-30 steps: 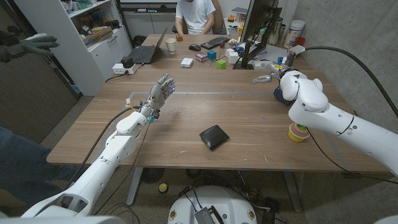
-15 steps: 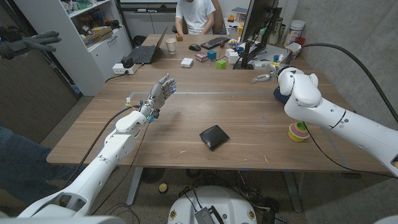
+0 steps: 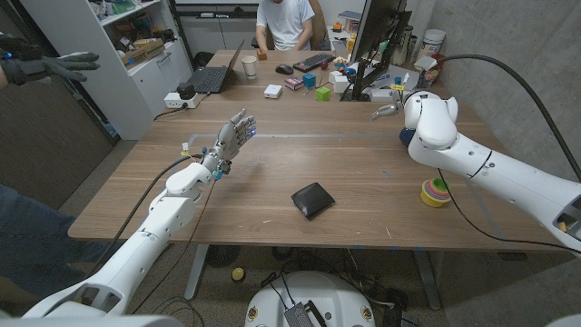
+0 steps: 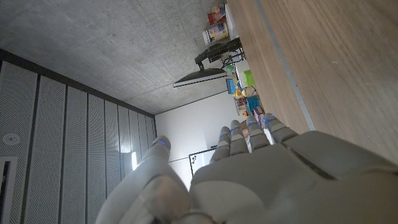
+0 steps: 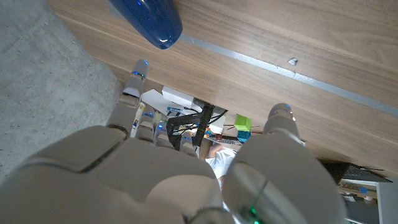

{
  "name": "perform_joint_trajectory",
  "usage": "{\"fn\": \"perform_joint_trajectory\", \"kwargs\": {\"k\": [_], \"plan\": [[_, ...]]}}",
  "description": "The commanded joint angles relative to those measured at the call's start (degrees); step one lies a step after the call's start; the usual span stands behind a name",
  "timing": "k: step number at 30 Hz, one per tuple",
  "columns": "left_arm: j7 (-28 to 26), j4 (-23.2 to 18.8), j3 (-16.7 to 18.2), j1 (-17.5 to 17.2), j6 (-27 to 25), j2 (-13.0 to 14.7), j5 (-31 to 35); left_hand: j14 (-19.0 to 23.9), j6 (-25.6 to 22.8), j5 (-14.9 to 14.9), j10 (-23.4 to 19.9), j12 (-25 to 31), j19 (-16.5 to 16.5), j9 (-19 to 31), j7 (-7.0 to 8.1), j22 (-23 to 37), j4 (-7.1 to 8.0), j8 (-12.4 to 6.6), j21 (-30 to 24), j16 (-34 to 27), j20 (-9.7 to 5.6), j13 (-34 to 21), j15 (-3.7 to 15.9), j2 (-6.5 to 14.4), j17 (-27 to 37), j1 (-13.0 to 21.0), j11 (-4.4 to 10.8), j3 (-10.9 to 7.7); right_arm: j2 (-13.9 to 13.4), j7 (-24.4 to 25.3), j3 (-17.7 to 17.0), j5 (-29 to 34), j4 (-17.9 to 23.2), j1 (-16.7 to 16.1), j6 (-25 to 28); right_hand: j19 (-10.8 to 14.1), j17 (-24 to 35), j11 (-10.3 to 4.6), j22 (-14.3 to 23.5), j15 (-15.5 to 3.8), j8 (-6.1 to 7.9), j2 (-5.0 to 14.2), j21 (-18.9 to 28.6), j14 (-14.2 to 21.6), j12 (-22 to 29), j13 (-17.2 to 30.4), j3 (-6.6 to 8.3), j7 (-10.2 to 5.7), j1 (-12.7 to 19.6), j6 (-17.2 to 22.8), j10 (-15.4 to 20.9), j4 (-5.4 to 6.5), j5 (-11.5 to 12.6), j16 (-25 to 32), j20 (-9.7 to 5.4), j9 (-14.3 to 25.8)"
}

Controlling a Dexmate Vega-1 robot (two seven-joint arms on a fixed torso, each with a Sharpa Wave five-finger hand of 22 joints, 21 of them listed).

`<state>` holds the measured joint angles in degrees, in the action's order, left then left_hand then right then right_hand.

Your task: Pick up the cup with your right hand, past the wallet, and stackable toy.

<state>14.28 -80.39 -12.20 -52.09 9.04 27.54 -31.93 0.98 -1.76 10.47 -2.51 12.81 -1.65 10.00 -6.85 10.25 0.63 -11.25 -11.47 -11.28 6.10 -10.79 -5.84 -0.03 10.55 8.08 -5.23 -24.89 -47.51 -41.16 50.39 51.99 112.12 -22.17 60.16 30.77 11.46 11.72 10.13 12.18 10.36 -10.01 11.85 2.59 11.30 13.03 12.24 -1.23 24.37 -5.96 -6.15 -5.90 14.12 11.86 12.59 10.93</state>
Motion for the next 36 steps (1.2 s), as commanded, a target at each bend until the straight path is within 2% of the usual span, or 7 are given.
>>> {"fn": "perform_joint_trajectory", "kwargs": {"k": [1, 14, 19, 24, 36], "plan": [[0.18, -0.8, 0.07, -0.46, -0.13, 0.44, -0.22, -0.01, -0.33, -0.15, -0.03, -0.11, -0.12, 0.2, -1.53, 0.26, -0.3, 0.06, -0.48, -0.09, 0.91, -0.25, -0.68, 0.48, 0.06, -0.13, -0.46, -0.11, 3.06, -6.84, 2.55, 5.13, -5.33, 3.64, 1.81, 0.66, 0.04, 0.46, 0.1, 0.27, 0.5, 0.2, 0.02, 0.63, 0.26, -0.16, -0.68, 0.1, -0.75, 0.44, 0.45, 0.02, 0.42, 0.31, 0.02, -0.02], [-0.73, -2.14, 0.73, -1.62, -0.35, 1.04, -0.5, -0.22, -0.4, -0.15, -0.01, -0.19, -0.42, 0.2, -1.63, 0.29, -0.37, 0.13, -0.33, 0.05, 1.16, -0.26, -1.17, 0.57, 0.09, -0.28, -0.68, -0.08, 4.41, -12.64, 3.85, 10.84, -10.49, 6.47, -1.19, 1.47, 0.03, 0.54, 0.11, 0.27, 1.11, 0.36, 0.07, 1.02, 0.25, -0.56, -1.58, 0.44, -1.25, 1.9, 0.66, 0.11, 0.72, 0.36, 0.03, -0.01], [-1.44, -3.03, 0.94, -2.16, -0.64, 1.47, -0.36, -0.26, -0.48, -0.15, 0.04, -0.24, -0.52, 0.21, -1.7, 0.3, -0.41, 0.14, -0.29, 0.08, 1.26, -0.26, -1.17, 0.62, 0.1, -0.34, -0.76, -0.07, 5.25, -14.02, 3.06, 12.37, -12.47, 6.61, -2.97, 1.62, 0.03, 0.51, 0.1, 0.28, 1.0, 0.33, 0.04, 1.01, 0.05, -0.67, -1.86, 0.59, -1.41, 1.7, 0.24, 0.12, 0.8, 0.32, 0.05, -0.01], [-2.01, -4.08, 1.19, -2.51, -1.09, 2.08, -0.27, -0.29, -0.51, -0.15, -0.01, -0.25, -0.57, 0.21, -1.62, 0.31, -0.45, 0.17, -0.27, 0.11, 1.27, -0.26, -1.19, 0.67, 0.11, -0.4, -0.64, -0.07, 6.56, -14.28, 1.31, 11.63, -14.34, 6.23, -4.18, 1.87, 0.02, 0.45, 0.09, 0.28, 0.95, 0.34, -0.01, 0.96, 0.17, -0.84, -2.33, 0.55, -1.66, 1.64, 0.56, 0.16, 0.95, 0.25, 0.05, -0.01], [-3.63, -6.69, 1.59, -3.17, -2.1, 3.72, 0.36, -0.47, -0.35, -0.15, 0.07, -0.35, -0.6, 0.22, -1.49, 0.32, -0.55, 0.29, -0.26, 0.2, 1.29, -0.27, -1.24, 0.72, 0.12, -0.51, -0.8, -0.03, 9.3, -14.42, 1.14, 11.63, -20.26, 8.04, -6.12, 2.5, 0.02, 0.46, 0.07, 0.23, 1.64, 0.66, -0.14, 1.38, 0.84, -1.17, -3.33, 0.6, -1.95, 3.66, 2.67, 0.17, 1.4, 0.32, 0.05, 0.03]]}}
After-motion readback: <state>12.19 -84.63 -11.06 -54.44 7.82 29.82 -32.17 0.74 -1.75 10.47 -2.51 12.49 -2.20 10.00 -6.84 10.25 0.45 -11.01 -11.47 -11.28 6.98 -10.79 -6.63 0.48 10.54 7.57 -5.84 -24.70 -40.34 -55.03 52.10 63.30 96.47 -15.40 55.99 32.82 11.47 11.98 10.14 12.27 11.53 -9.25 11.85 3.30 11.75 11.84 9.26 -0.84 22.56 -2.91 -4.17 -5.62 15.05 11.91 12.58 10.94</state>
